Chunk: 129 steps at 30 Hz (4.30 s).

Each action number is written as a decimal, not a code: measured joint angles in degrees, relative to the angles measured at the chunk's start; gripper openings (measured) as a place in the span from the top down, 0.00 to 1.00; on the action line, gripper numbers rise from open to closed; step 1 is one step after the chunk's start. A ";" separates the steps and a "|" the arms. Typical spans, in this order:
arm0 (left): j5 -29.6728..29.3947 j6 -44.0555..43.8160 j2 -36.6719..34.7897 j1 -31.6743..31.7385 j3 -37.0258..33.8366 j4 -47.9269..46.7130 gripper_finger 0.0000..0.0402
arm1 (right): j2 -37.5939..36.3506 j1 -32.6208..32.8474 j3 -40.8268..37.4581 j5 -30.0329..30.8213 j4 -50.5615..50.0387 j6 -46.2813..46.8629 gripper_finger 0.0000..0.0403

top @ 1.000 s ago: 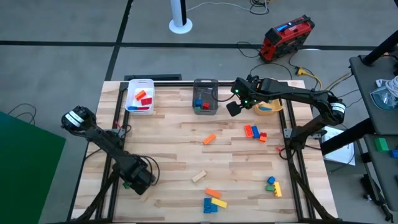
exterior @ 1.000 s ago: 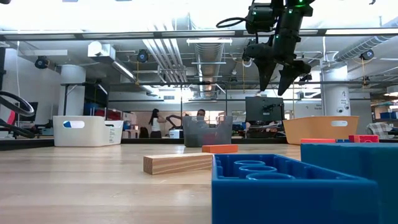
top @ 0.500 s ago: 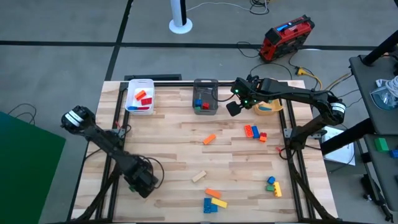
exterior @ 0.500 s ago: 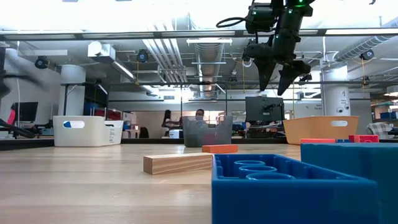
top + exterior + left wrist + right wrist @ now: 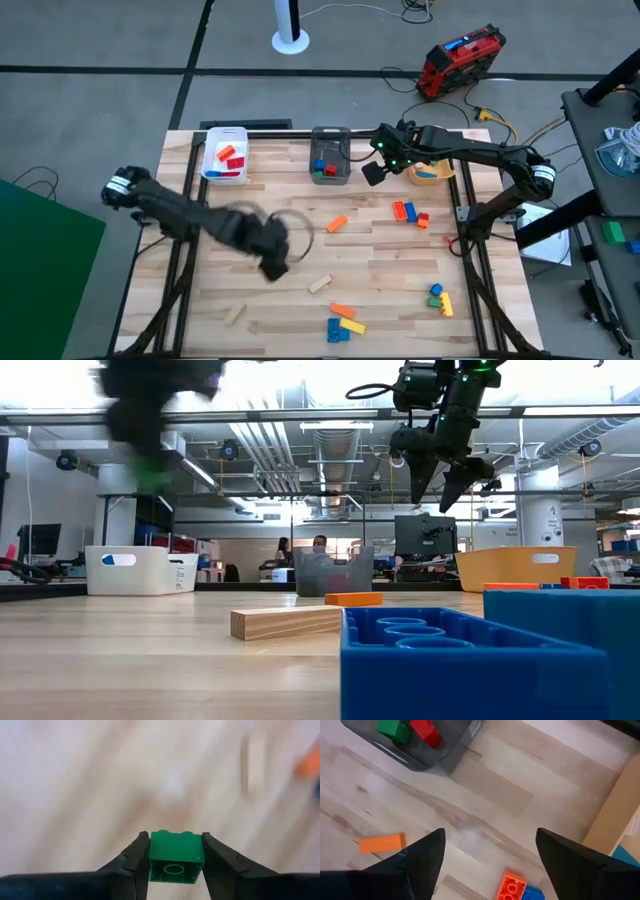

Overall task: Sort blocks by size
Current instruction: Put the left small green game piece into the black bin, then put the top orange block into the yellow bin

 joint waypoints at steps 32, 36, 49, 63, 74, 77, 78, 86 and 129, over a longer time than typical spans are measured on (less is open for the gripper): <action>17.06 45.60 22.49 49.39 16.85 35.30 0.69 | -7.69 2.28 0.00 -1.92 -0.24 6.78 0.34; 16.20 47.21 24.31 49.37 19.53 33.16 0.69 | -7.69 2.54 0.00 -1.58 -0.26 6.78 0.31; 11.64 44.87 24.90 49.72 20.21 29.37 0.52 | -7.63 2.54 -0.43 -1.42 -0.25 6.66 0.26; 11.73 45.56 21.22 47.60 20.21 23.13 0.42 | -7.58 2.67 -1.42 -1.43 0.26 4.25 0.28; 11.28 44.42 9.59 43.37 19.37 7.90 0.42 | -7.30 8.29 -1.42 -3.26 9.21 -4.07 0.33; 10.91 42.84 6.12 42.07 18.10 7.31 0.42 | -6.10 10.50 -1.42 -6.25 12.40 -5.60 0.36; 10.20 42.35 4.97 41.63 17.82 6.65 0.42 | -5.43 11.21 -1.42 -7.34 13.18 -6.37 0.36; 3.82 39.79 -2.21 38.34 17.63 3.27 0.42 | 0.51 16.80 -1.42 -9.66 13.73 -9.72 0.38; 0.60 31.01 -8.73 26.26 17.54 -5.31 0.42 | 30.24 21.08 6.85 -7.69 21.87 -55.98 0.45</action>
